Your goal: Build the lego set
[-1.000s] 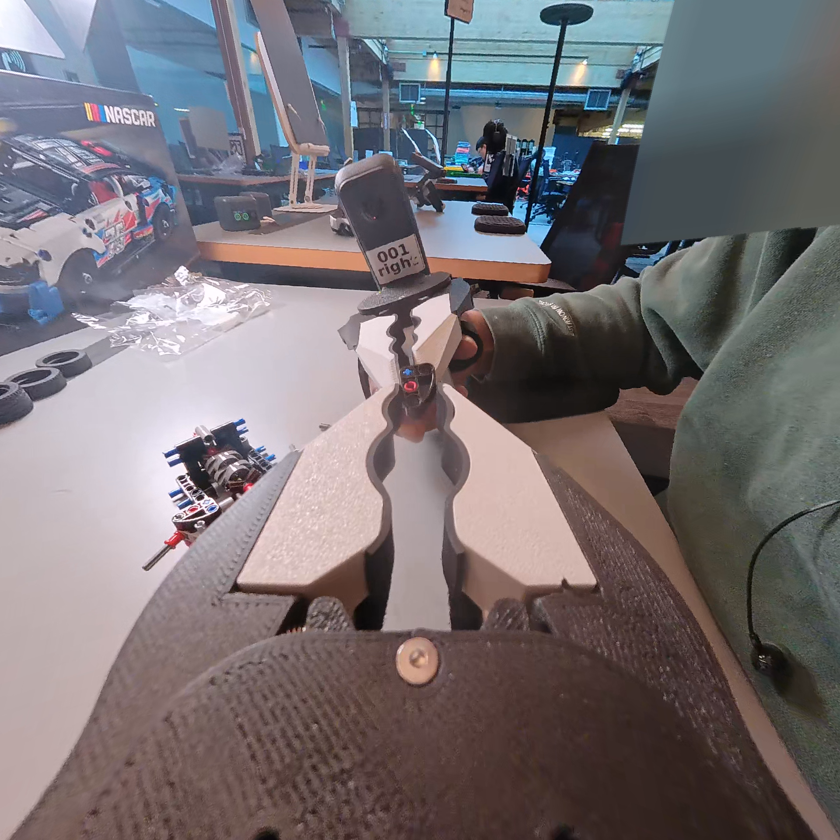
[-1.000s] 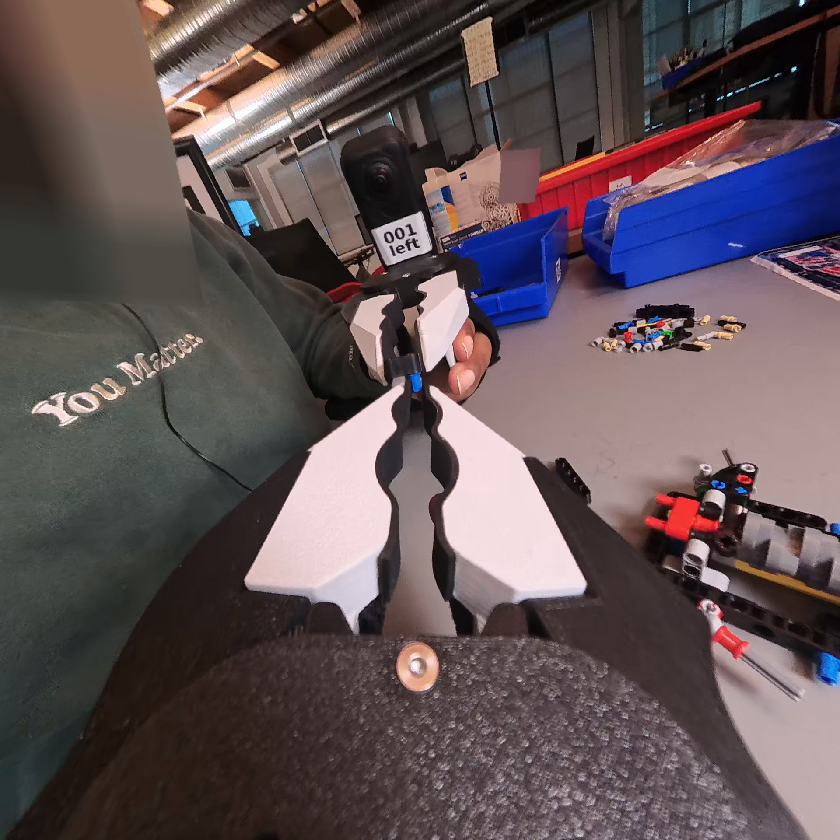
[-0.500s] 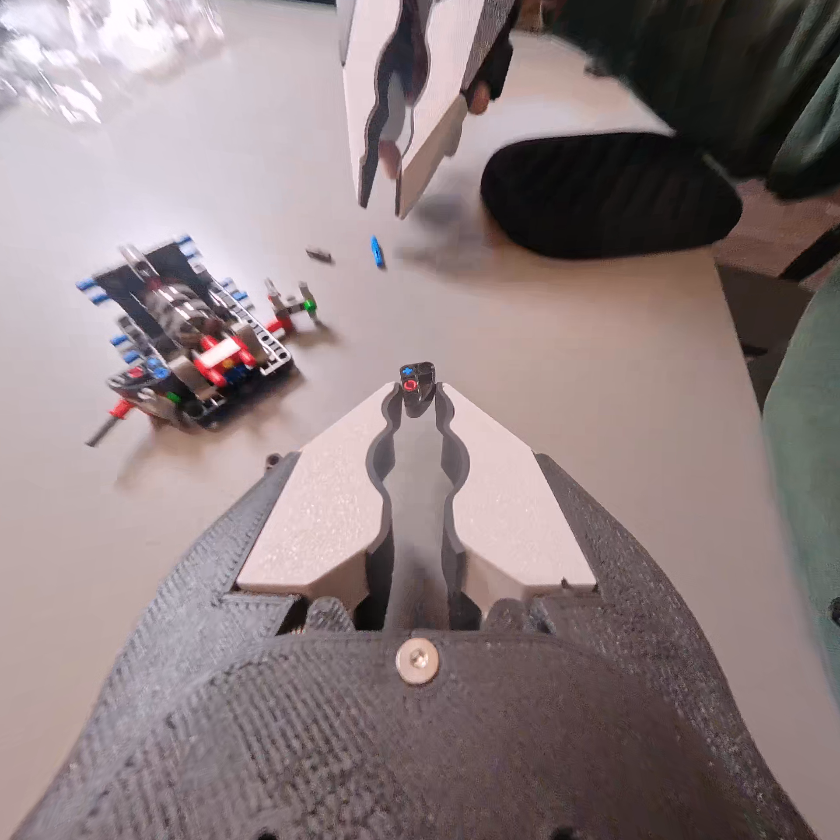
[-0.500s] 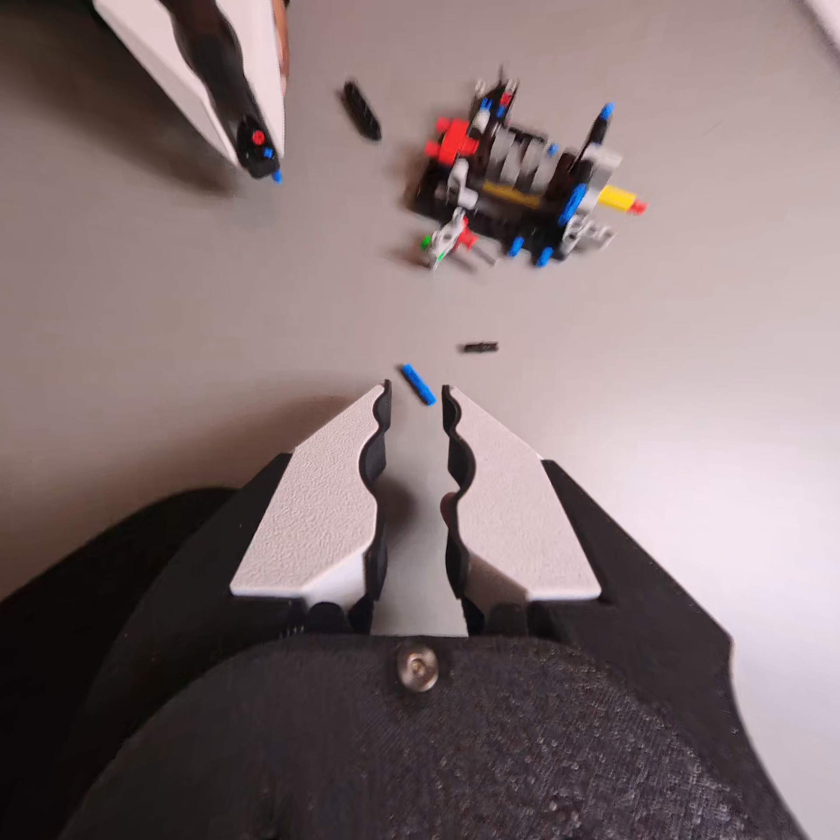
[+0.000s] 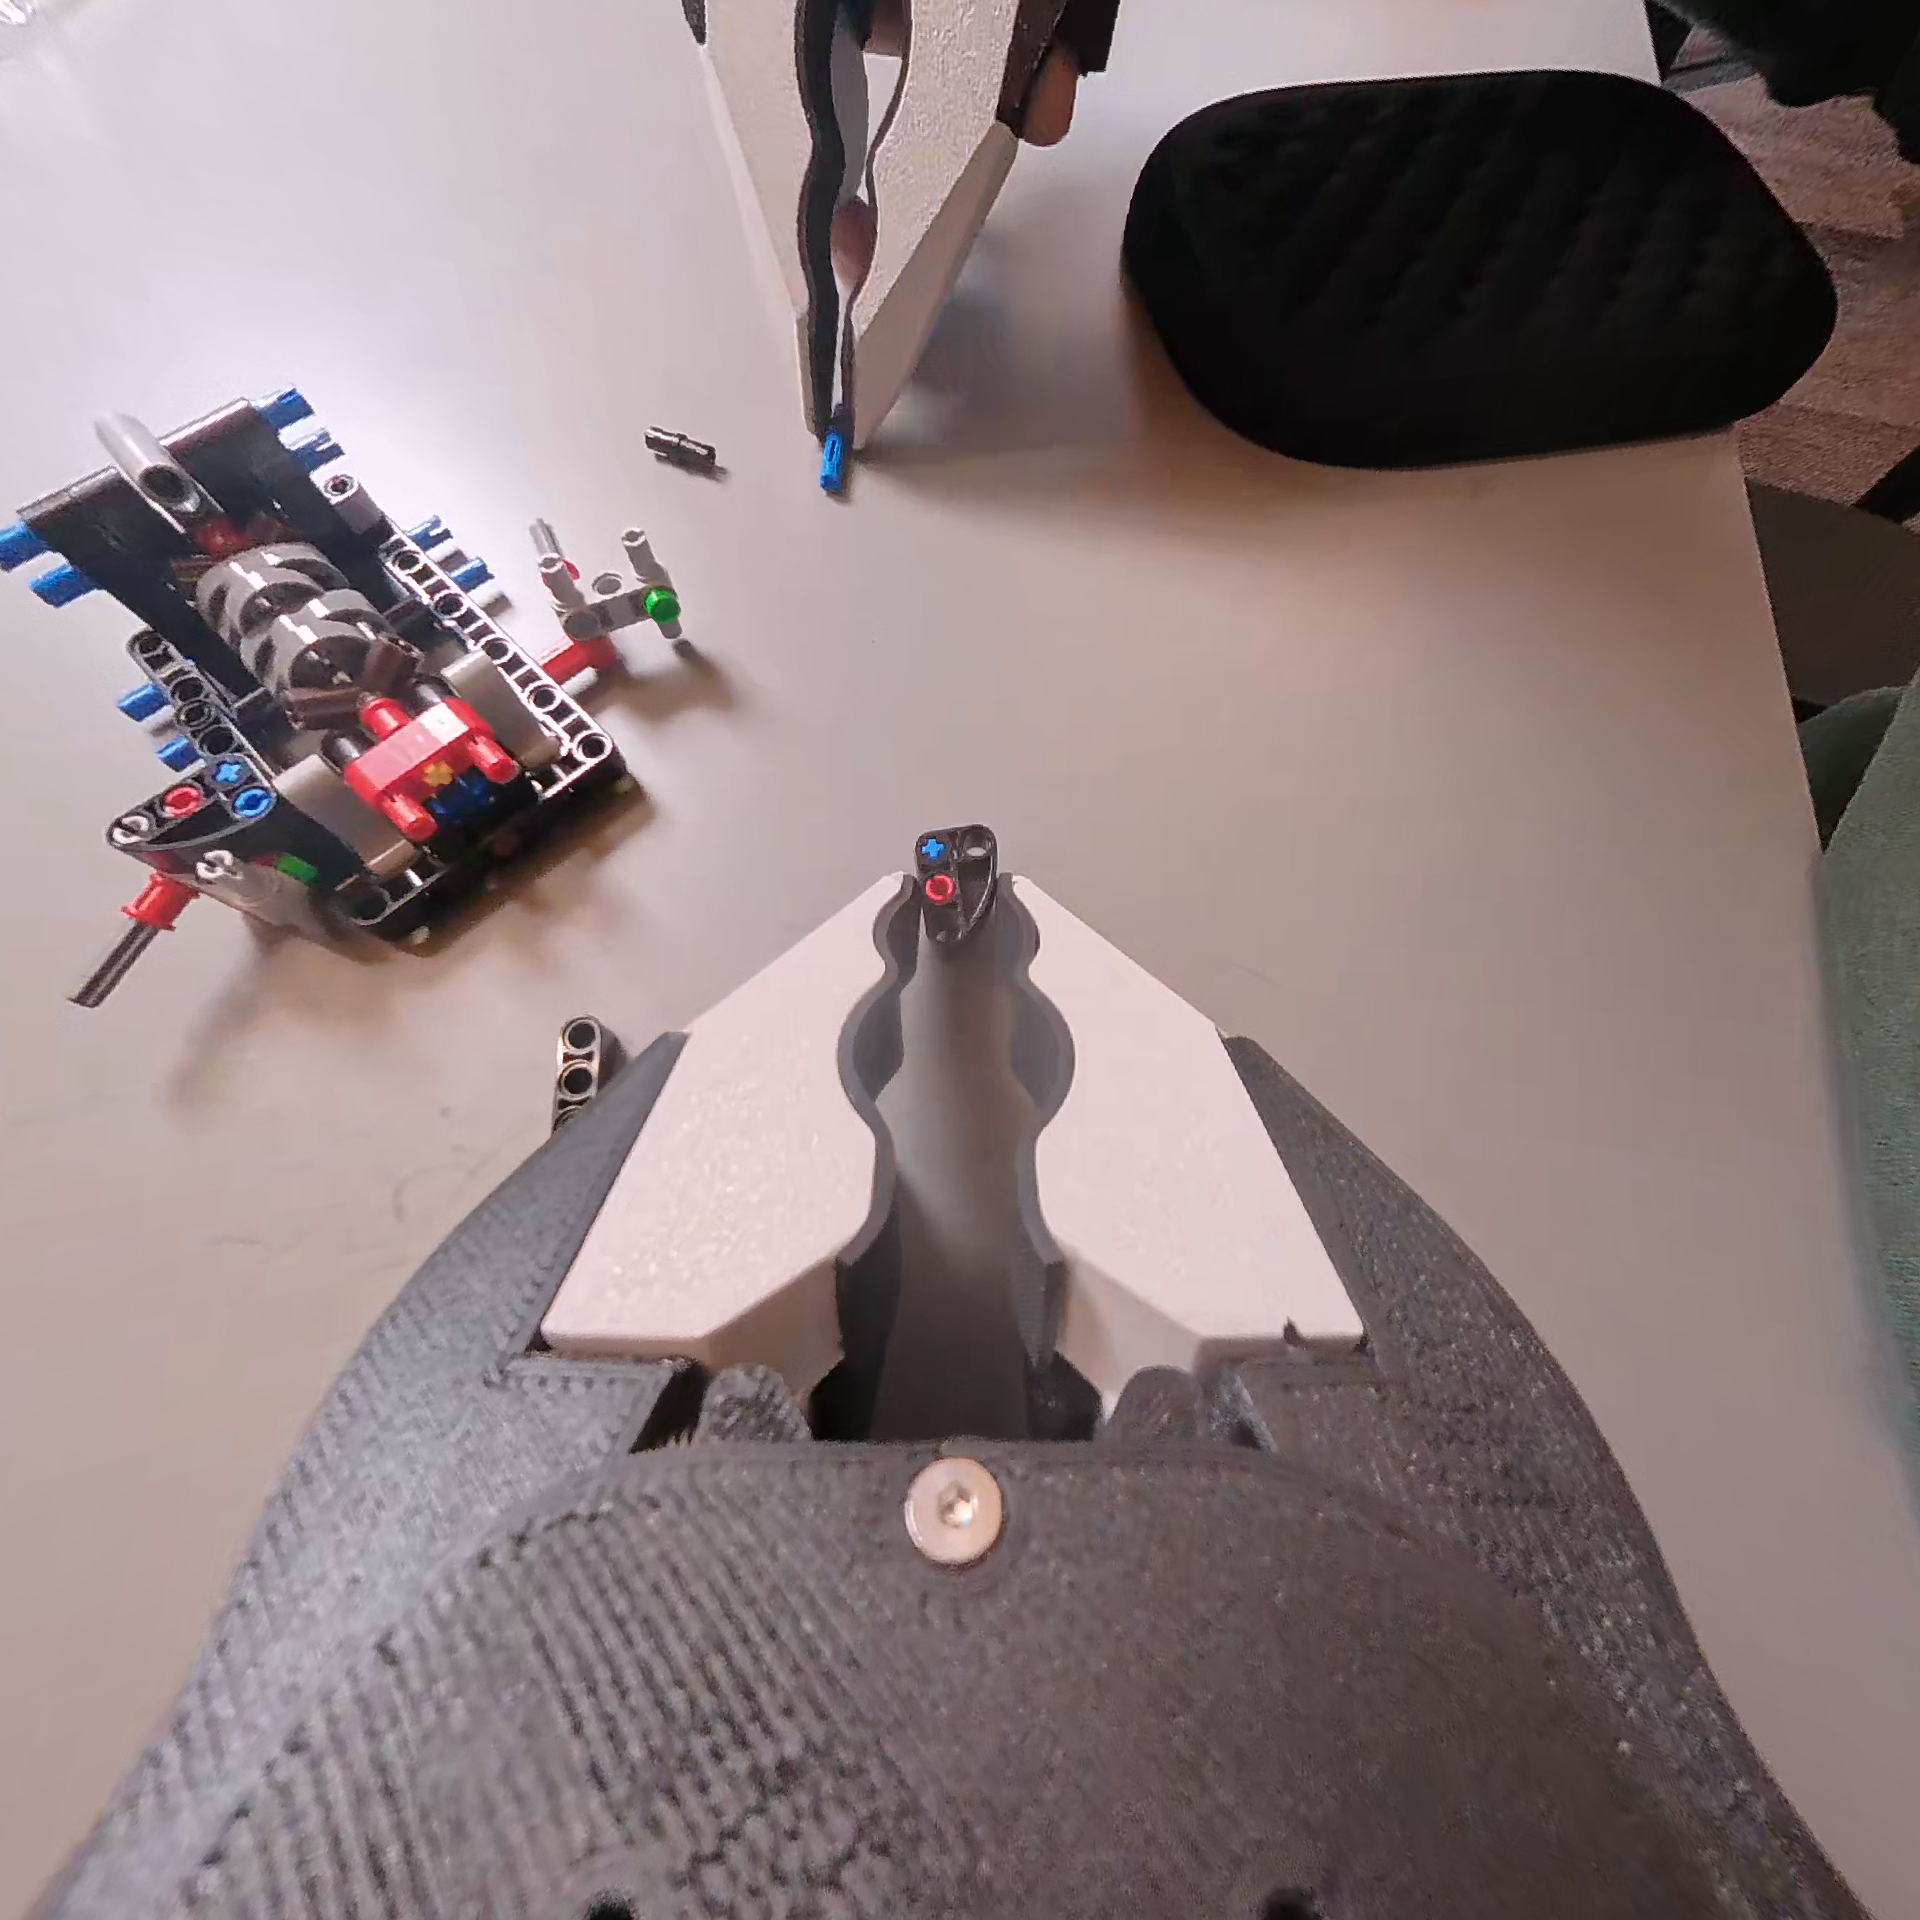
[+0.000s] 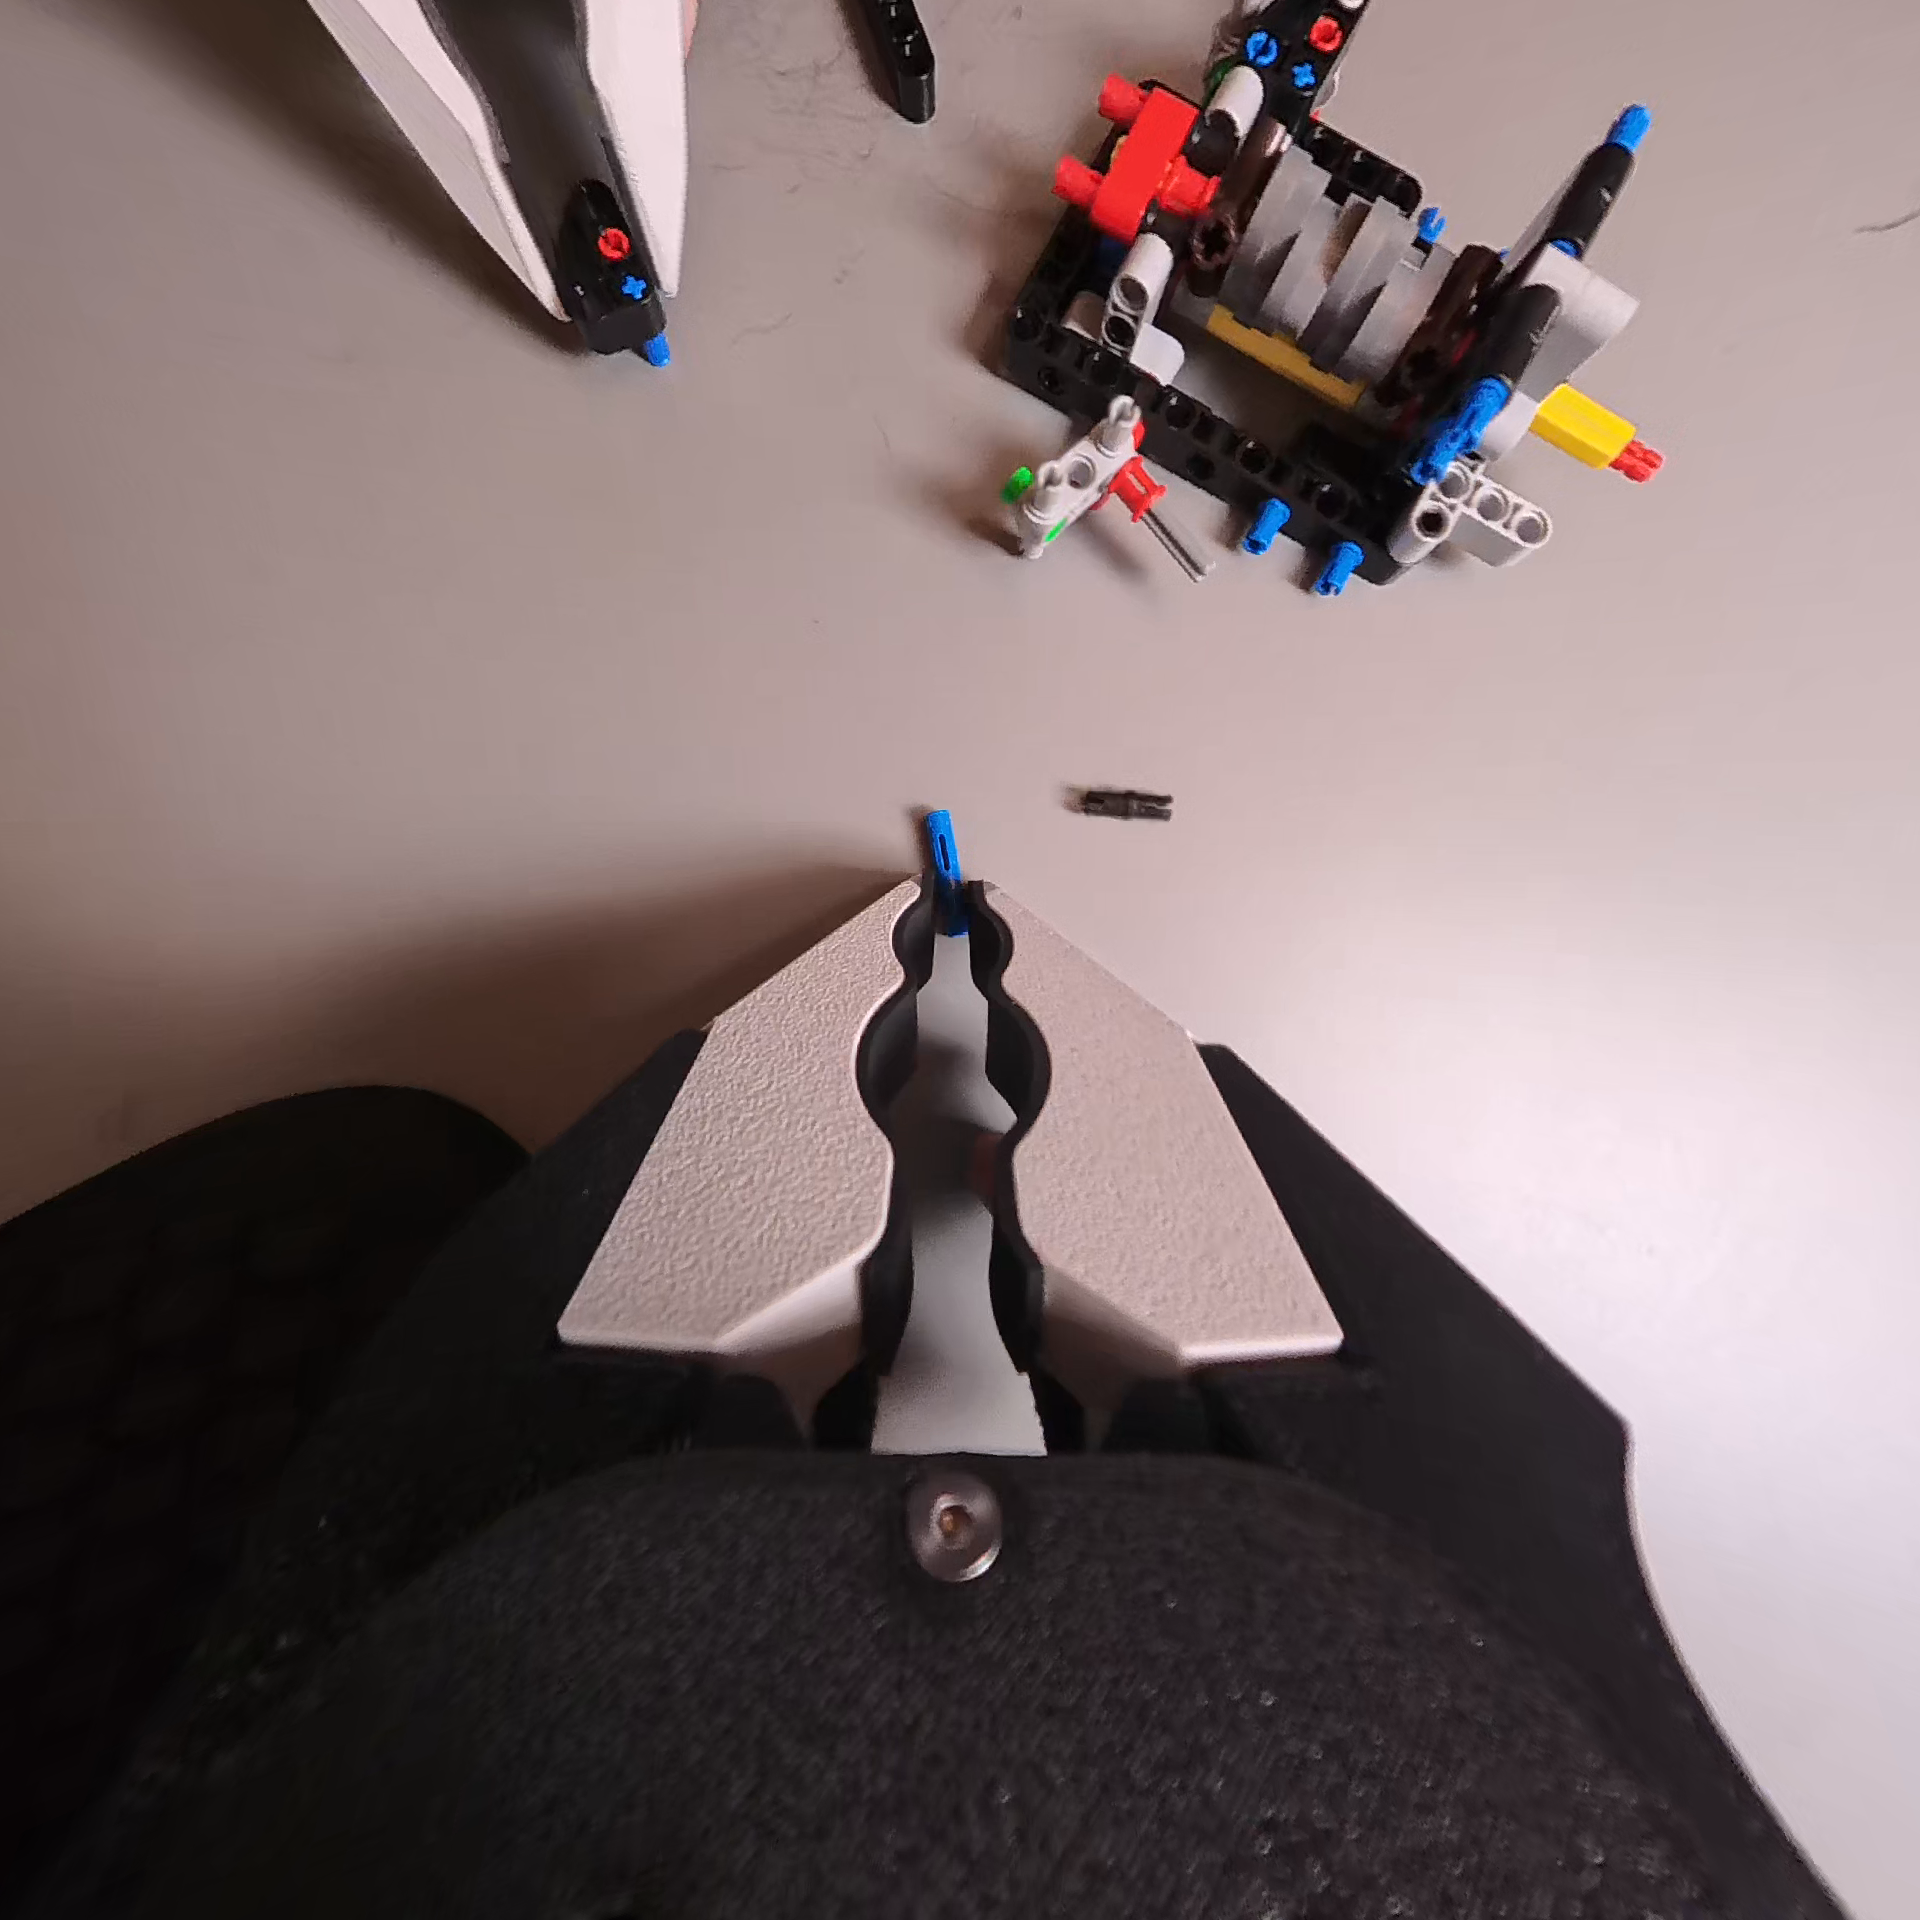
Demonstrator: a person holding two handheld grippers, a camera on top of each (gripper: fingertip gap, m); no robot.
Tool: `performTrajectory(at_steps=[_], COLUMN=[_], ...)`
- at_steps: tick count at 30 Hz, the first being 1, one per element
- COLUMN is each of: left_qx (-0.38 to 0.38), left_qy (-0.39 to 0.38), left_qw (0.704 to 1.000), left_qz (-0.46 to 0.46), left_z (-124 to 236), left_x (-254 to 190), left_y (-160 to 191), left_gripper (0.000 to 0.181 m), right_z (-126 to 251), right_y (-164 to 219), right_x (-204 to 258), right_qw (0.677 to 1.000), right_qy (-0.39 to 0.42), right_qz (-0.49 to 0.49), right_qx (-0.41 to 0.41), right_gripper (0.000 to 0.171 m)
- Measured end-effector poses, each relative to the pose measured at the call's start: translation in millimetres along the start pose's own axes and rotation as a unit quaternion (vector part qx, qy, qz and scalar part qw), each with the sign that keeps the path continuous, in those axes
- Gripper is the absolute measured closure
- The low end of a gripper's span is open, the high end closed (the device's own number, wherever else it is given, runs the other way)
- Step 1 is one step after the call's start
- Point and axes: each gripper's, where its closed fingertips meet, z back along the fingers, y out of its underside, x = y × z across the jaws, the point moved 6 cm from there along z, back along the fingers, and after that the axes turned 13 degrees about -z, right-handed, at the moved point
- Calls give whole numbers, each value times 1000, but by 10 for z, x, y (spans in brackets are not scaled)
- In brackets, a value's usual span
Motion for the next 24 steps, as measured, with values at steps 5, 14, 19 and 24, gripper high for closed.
performTrajectory(at_steps=[5, 14, 19, 24], left_qx=[1, 8, 11, 16], left_qy=[-1, -6, -13, -16], left_qw=[1000, 1000, 1000, 999], left_qz=[-10, -17, -21, -32], left_z=[1, 3, 13, 8], left_x=[-14, -19, -17, -31], left_y=[0, 15, 30, 33], left_gripper=[169, 169, 169, 167], right_z=[-38, -260, -340, -339], right_y=[-137, -509, -535, -558], right_x=[226, 687, 730, 767], right_qw=[999, 991, 991, 990], right_qy=[-2, -27, -25, -18], right_qz=[27, 77, 78, 77], right_qx=[-45, -105, -105, -114], right_gripper=[169, 169, 169, 169])
